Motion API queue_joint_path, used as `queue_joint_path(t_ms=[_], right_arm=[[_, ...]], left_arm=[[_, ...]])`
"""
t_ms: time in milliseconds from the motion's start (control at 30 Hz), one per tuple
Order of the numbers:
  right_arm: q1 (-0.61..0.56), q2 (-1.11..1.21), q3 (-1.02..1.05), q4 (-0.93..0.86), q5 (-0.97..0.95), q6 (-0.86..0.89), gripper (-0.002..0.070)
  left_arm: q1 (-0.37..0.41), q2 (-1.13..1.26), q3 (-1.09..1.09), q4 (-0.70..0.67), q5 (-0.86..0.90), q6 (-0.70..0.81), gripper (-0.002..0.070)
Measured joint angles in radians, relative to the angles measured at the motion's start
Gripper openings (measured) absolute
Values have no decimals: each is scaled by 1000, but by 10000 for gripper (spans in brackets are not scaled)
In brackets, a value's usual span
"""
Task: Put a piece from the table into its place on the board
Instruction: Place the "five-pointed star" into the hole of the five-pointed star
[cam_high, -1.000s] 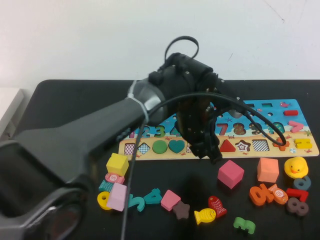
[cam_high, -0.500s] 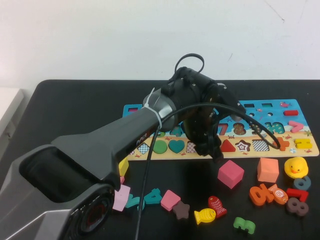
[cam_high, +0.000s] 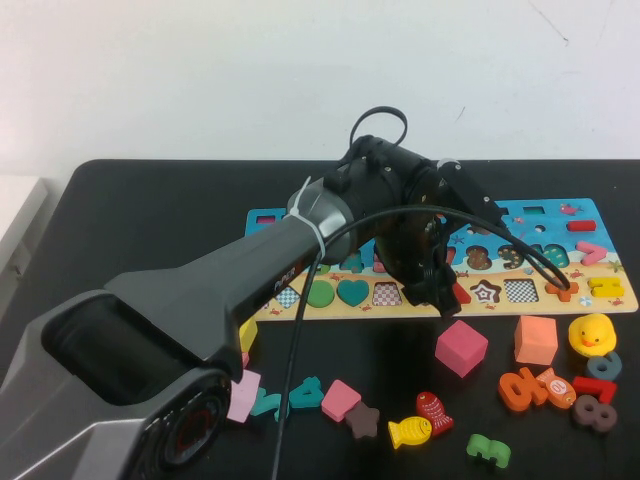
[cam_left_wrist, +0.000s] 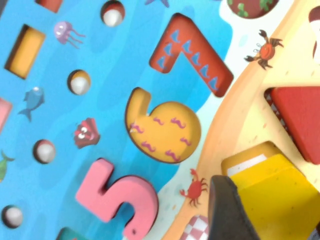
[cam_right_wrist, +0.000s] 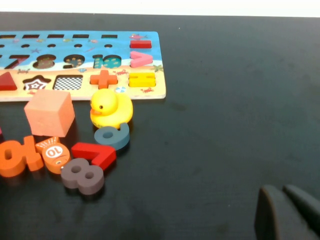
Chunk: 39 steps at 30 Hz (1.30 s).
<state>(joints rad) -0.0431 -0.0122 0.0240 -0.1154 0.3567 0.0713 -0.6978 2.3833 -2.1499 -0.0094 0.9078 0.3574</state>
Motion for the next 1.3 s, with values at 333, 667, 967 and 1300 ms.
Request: queue_joint_path(t_ms=[333,667,967,1300], right_arm=[[0,0,0,0,0,0,18],[0,0,0,0,0,0,19],[0,0,0,0,0,0,18],[0,0,0,0,0,0,19]], left_arm=[[0,23,-4,-16,-14,-2,331],[0,23,-4,-5,-20,-2,344],[0,23,-4,2,-16,-2,352],[0,23,-30,29,35,-25,382]])
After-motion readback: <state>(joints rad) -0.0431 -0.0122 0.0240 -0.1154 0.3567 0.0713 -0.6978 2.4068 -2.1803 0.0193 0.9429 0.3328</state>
